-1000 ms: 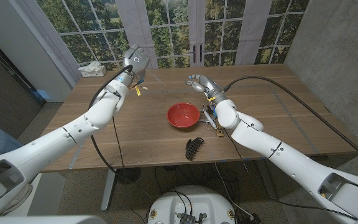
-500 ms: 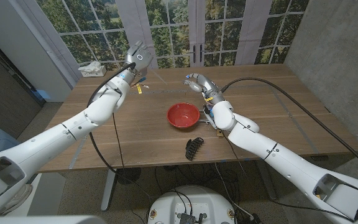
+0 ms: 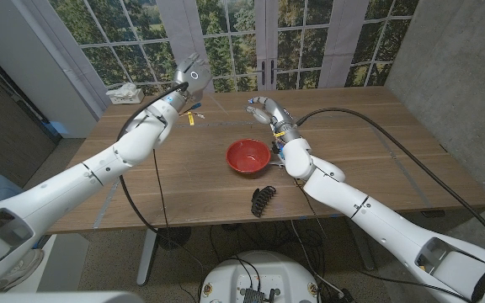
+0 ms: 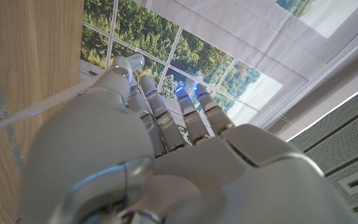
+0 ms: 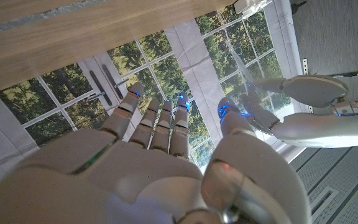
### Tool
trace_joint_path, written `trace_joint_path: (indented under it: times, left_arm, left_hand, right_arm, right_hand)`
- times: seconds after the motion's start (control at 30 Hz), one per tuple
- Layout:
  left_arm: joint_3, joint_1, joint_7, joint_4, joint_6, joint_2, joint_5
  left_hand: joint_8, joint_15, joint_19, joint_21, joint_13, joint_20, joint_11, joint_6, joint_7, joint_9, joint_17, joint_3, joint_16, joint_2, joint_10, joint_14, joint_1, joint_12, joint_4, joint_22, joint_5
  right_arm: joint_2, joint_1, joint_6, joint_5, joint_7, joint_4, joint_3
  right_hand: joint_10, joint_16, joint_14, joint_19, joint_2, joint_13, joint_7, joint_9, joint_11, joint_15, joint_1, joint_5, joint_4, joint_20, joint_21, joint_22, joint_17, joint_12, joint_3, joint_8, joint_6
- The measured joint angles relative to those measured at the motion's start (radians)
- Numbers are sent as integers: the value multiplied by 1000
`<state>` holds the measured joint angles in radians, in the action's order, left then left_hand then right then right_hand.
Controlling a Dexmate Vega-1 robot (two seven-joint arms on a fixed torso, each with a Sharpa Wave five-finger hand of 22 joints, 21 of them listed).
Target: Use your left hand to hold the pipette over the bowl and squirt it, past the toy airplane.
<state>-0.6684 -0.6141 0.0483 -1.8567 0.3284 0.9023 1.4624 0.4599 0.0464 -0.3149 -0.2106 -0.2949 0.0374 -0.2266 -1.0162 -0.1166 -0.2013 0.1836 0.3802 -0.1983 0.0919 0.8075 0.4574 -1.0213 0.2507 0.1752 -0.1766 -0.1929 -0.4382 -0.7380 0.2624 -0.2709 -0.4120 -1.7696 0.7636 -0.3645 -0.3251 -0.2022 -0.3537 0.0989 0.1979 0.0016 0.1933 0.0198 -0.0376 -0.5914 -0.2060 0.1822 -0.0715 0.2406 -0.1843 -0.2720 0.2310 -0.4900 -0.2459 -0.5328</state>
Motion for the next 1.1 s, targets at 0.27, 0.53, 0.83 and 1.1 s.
trace_joint_path:
  times: [0.27,0.53,0.83,1.1]
  left_arm:
    - [0,7,-19,-13,-29,2,22]
    - [1,15,-34,-20,-56,2,46]
    - [1,27,-42,-24,-84,-3,61]
    - [-4,42,-45,-23,-106,-9,67]
  left_hand:
    - [0,0,6,4,0,-6,0,0,0,0,0,-4,0,0,0,0,0,0,-3,0,0]
    - [0,0,6,4,0,-6,0,2,-2,0,0,-4,0,0,0,0,0,0,-3,0,0]
    - [0,0,6,4,0,-5,4,2,-2,0,0,-8,0,-2,3,0,-1,-7,-5,0,-4]
    - [0,0,5,4,0,-5,4,2,-2,0,0,-9,0,-2,3,0,-1,-7,-6,0,-4]
  right_arm:
    - [28,-1,-22,-8,-30,25,4]
    - [53,6,-16,-11,-36,40,10]
    - [75,25,-14,-4,-31,65,17]
    - [92,40,-16,-2,-34,86,26]
  right_hand:
    - [-7,-3,-4,-14,-12,5,-4,0,3,-4,-31,0,0,0,4,0,0,0,0,-6,-14]
    - [-13,-3,-4,-14,-4,5,-4,0,9,-4,-51,0,4,0,4,0,-5,0,-4,-10,-25]
    - [-25,-8,-8,-18,-8,5,-7,0,11,0,-89,0,4,4,4,0,-5,0,-4,-13,-51]
    - [-41,-12,-18,-36,-12,5,-8,0,16,-3,-128,0,8,0,7,0,-9,0,-8,-17,-81]
